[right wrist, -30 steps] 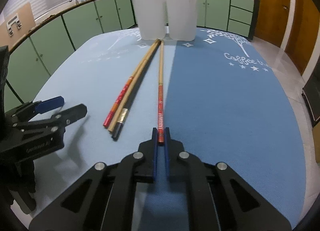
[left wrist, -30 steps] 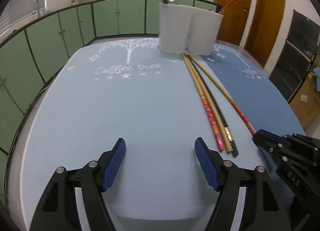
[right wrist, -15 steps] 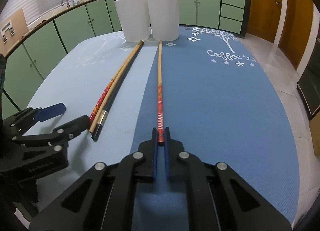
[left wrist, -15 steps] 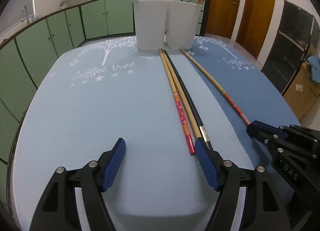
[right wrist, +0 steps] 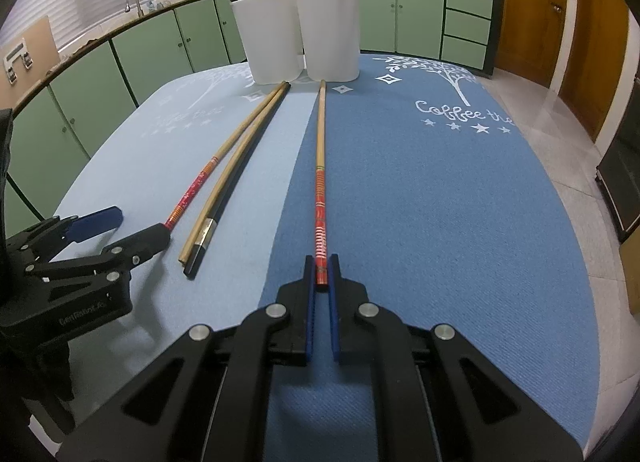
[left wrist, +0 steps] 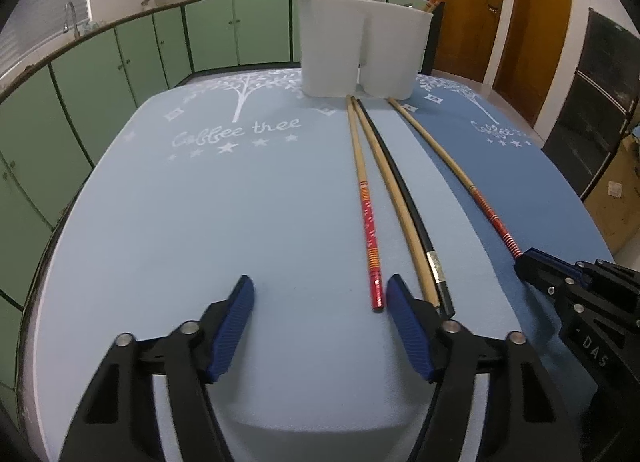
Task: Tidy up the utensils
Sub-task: 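Close the left gripper on a black chopstick while the right gripper holds its chopstick, then lift both held chopsticks and insert them upright into the white holder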
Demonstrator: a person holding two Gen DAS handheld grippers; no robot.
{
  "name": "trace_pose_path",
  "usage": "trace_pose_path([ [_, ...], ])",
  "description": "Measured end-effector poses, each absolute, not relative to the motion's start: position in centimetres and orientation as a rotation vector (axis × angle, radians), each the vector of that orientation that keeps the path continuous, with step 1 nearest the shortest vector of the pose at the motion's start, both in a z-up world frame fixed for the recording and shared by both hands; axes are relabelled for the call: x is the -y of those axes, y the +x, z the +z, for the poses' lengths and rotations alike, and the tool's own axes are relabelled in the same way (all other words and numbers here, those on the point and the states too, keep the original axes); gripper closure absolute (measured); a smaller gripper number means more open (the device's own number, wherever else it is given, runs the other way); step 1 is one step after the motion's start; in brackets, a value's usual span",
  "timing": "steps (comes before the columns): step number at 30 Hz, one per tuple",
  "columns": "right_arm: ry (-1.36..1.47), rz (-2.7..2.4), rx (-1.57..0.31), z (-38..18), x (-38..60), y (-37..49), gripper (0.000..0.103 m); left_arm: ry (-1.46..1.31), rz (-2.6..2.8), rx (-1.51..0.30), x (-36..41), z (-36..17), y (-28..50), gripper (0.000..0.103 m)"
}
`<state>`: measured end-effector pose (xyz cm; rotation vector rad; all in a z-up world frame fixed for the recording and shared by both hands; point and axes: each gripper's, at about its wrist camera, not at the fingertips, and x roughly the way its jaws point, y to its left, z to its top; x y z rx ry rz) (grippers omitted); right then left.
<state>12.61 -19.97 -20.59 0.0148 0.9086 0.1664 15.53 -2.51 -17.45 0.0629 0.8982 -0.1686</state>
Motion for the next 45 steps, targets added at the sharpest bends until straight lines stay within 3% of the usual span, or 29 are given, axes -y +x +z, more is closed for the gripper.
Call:
trace_pose_path([
  [3, 0.017, 0.172, -0.906, -20.7, 20.0, 12.5, 0.097, 0.068, -0.184, -0.889, 3.0, -17.4, 15.5, 0.058],
  [5, 0.025, 0.178, -0.904, -20.7, 20.1, 12.4, 0.097, 0.044, -0.212, -0.890, 3.2, -17.3, 15.4, 0.077],
  [9, 0.044, 0.187, -0.905, -20.8, 20.3, 12.5, 0.097, 0.047, -0.231, -0.886, 3.9, -17.4, 15.2, 0.096],
  [27, 0.052, 0.192, -0.878, -19.4, 20.9, 12.0, 0.098, 0.065, -0.215, -0.823, 3.8, -14.4, 13.7, 0.097],
  [45, 0.057, 0.211, -0.696, -8.9, 23.0, 12.0, 0.098, 0.053, -0.229, -0.560, 1.5, -3.8, 12.8, 0.097],
])
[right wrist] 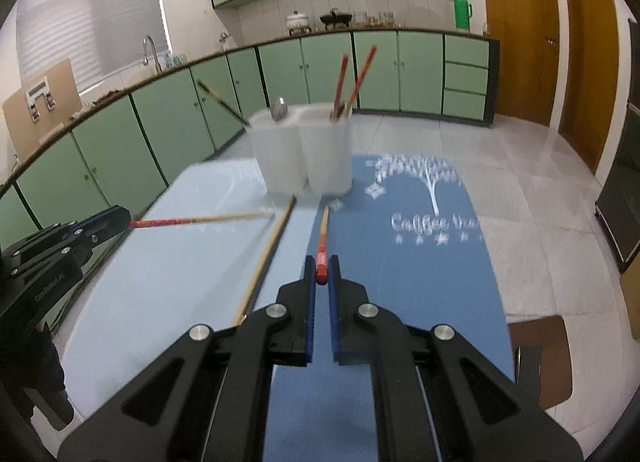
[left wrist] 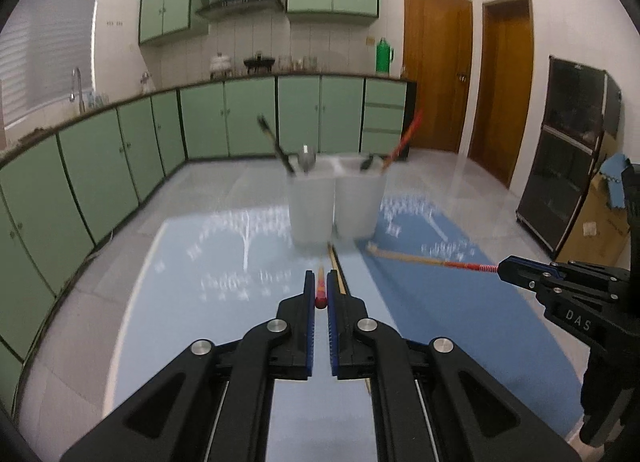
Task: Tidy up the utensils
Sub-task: 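Lift both held chopsticks and insert them upright into the white holder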
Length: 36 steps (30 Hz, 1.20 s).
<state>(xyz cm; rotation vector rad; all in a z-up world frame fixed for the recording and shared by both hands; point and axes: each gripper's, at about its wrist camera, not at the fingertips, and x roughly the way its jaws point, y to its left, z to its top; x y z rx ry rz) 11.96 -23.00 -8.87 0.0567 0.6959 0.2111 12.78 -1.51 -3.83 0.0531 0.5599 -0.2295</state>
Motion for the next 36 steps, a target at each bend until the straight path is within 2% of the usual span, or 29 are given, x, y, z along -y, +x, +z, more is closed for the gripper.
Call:
trace_pose_path([
  [23, 0.021, 0.377, -0.616, 3.3, 22.2, 20.3, 0.098, 0.095, -0.313, -0.416, 2.9, 4.0, 18.5, 0.098],
  [36, 0.015, 0.362, -0.487, 11.1, 23.4, 25.4, 0.098, 0.058, -0.324, -0.192, 4.0, 12.7, 23.1, 0.098],
])
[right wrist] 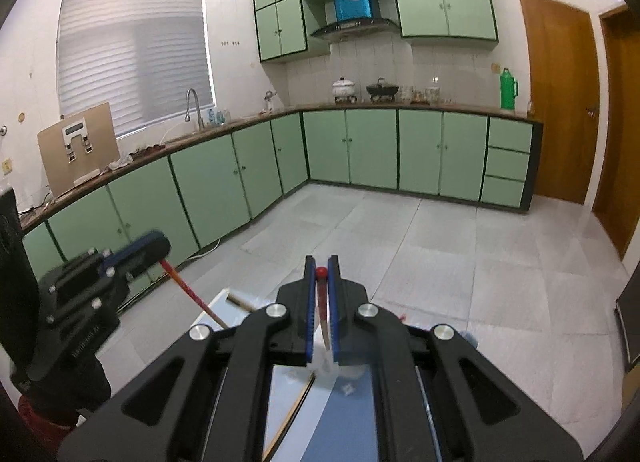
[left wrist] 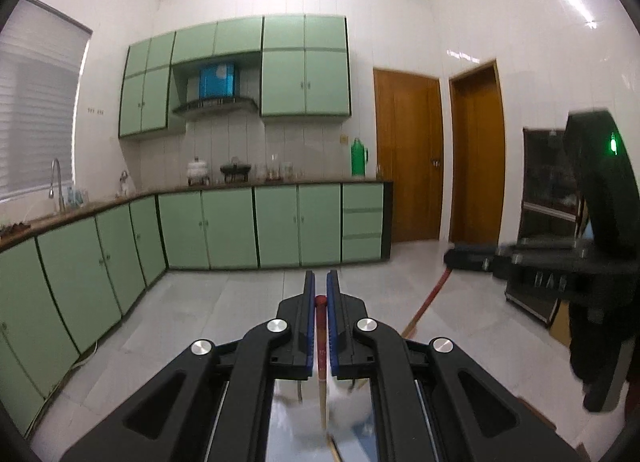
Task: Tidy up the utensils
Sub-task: 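Lift both held chopsticks and insert them upright into the white holder, then open both grippers and withdraw them from the holder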
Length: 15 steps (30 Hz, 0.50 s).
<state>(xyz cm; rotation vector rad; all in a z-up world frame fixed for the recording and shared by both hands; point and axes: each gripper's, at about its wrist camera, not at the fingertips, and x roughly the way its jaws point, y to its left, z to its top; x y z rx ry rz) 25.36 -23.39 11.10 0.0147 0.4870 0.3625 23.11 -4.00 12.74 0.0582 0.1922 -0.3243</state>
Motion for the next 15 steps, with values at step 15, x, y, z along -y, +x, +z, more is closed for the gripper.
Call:
trace_pose_path([
  [15, -0.006, 0.312, -0.584, 6.0, 22.5, 32.9, 0.098, 0.053, -0.308, -0.283, 6.3, 7.3, 32.2, 0.097],
])
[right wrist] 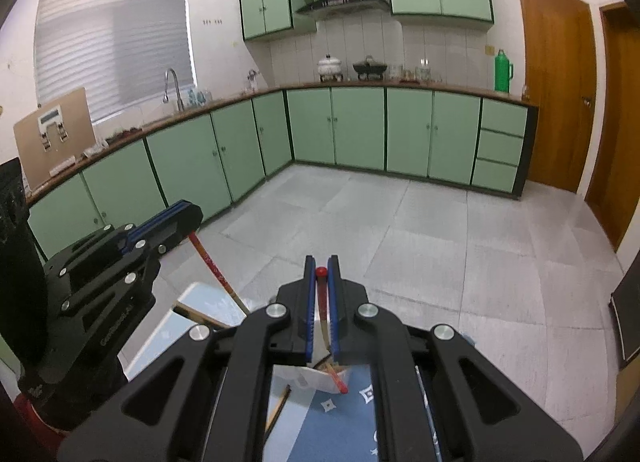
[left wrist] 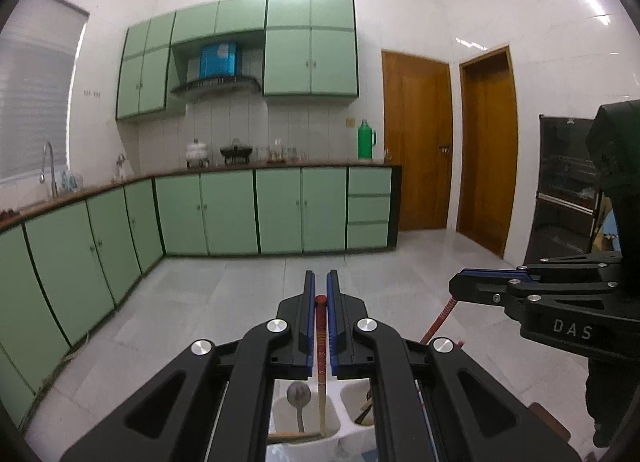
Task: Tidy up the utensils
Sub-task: 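Open both grippers and withdraw them from the holder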
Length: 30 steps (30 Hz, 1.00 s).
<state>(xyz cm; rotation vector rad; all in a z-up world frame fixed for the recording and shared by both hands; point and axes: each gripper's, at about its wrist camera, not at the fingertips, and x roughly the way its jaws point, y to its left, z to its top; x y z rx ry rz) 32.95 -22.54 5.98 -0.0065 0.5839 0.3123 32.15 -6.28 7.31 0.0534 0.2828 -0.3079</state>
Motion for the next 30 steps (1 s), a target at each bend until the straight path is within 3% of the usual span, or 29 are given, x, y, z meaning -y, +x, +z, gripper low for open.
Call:
trace_pose_path([
  [4, -0.011, 0.302, -0.602, 4.6, 22.2, 33.5, 0.095, 0.035, -0.291, -0.333, 5.8, 6.2, 32.8, 0.095],
  [6, -0.014, 0.290, -0.597, 4.5, 22.3, 33.4, 0.084, 0.027, -0.278, -0.342, 5.2, 6.1, 32.7, 0.093],
  [9, -0.031, 0.267, -0.555, 5.2, 22.5, 32.5, 0.083, 0.009, -0.264, -0.335, 4.4, 6.8, 32.2, 0.091],
  [13, -0.040, 0.234, -0.508, 6.3, 23.4, 31.1, 0.065, -0.006, -0.238, -0.322, 3.6, 7.9, 30.6, 0.073],
  [15, -0.048, 0.215, -0.482, 6.8, 23.9, 30.2, 0.049, -0.013, -0.226, -0.316, 3.0, 8.3, 29.4, 0.062],
  [16, -0.052, 0.203, -0.463, 7.1, 24.1, 29.3, 0.047, -0.016, -0.222, -0.313, 2.8, 8.4, 28.8, 0.057],
  [26, -0.027, 0.188, -0.421, 5.2, 25.9, 22.3, 0.026, -0.040, -0.203, -0.347, 1.1, 6.0, 22.1, 0.037],
  [30, -0.003, 0.189, -0.449, 2.7, 25.6, 19.7, 0.018, -0.025, -0.189, -0.396, 0.8, 3.4, 19.7, 0.035],
])
